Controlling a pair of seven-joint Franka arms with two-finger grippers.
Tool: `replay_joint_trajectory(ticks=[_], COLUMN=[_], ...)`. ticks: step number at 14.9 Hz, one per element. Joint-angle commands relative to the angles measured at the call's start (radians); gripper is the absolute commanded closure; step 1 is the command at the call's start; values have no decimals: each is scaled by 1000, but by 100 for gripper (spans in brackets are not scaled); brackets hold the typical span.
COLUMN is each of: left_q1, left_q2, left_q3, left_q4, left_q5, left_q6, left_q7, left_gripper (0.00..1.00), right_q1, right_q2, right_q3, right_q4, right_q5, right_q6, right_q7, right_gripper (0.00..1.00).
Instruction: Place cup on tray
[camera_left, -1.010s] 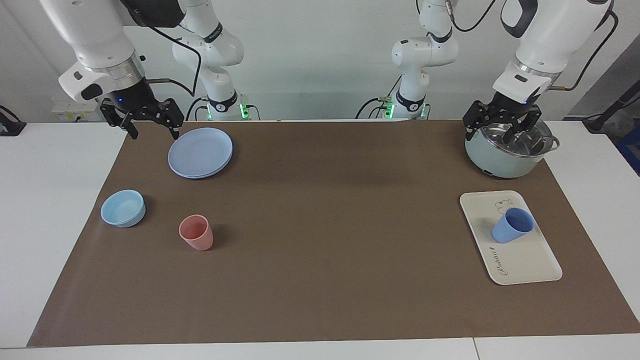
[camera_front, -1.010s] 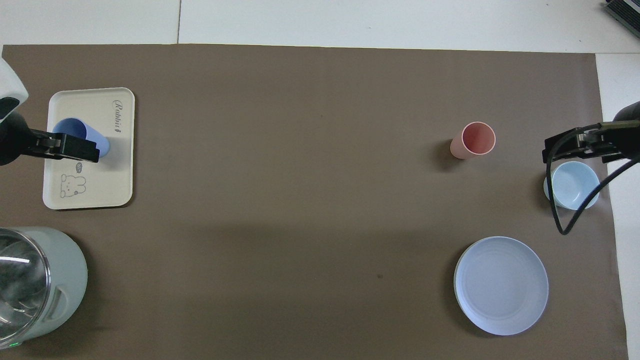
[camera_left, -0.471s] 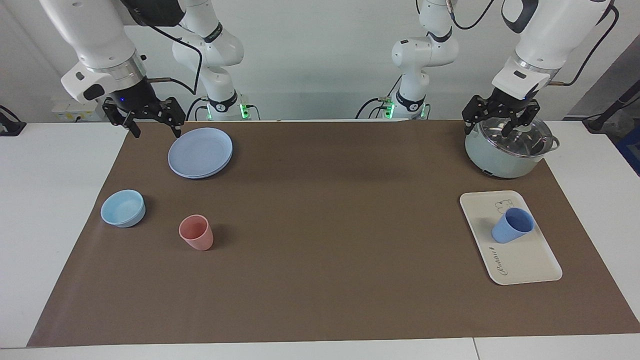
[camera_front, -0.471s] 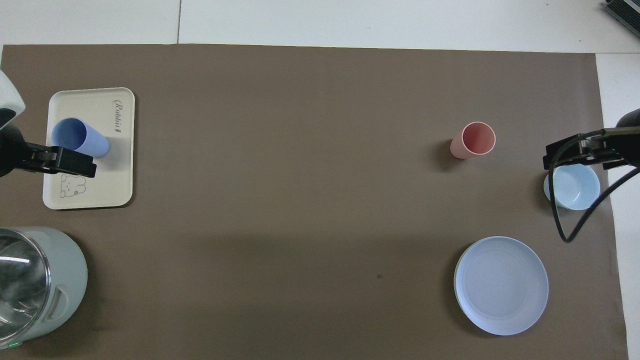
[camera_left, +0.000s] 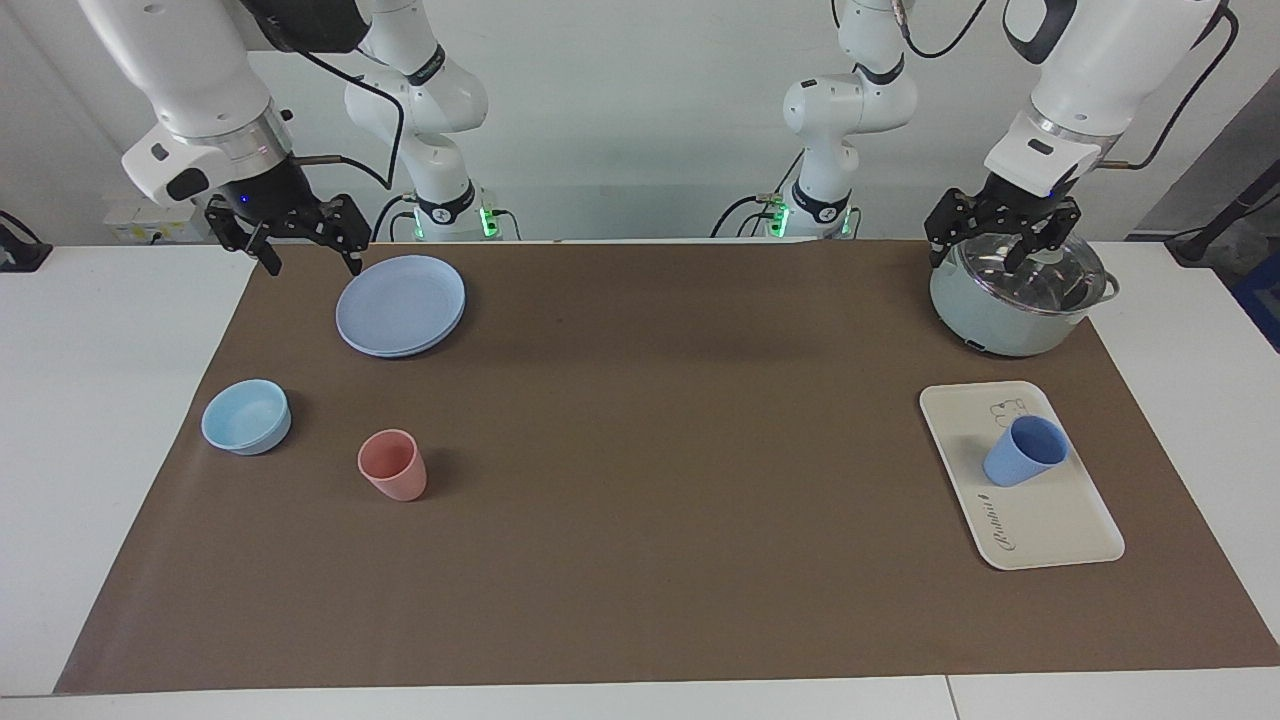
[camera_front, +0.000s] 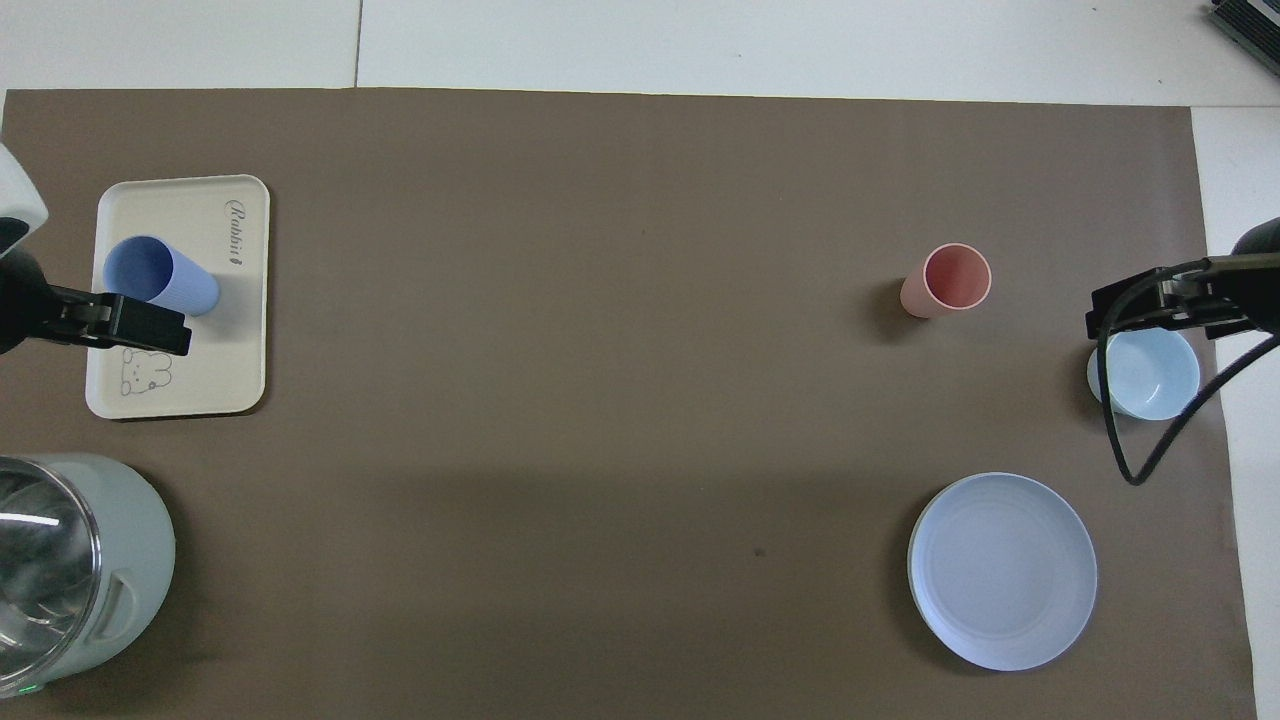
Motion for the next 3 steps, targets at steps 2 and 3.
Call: replay_joint_trajectory(ticks=[2,3], left_q1=[-2,-3], left_q2=[-19,-21], left_q3=[5,5], left_q4=[-12,-12], left_q5=[10,16], left_q6=[-14,-14], left_q7=[0,0], left_gripper=[0,0], right_q1=[-11,-12], right_q2=[-22,-22], right_q3=[4,4], right_q4=[-26,-26], right_q5=[25,25], right_q6=[10,10], right_q7=[-9,-12], right_gripper=[0,0])
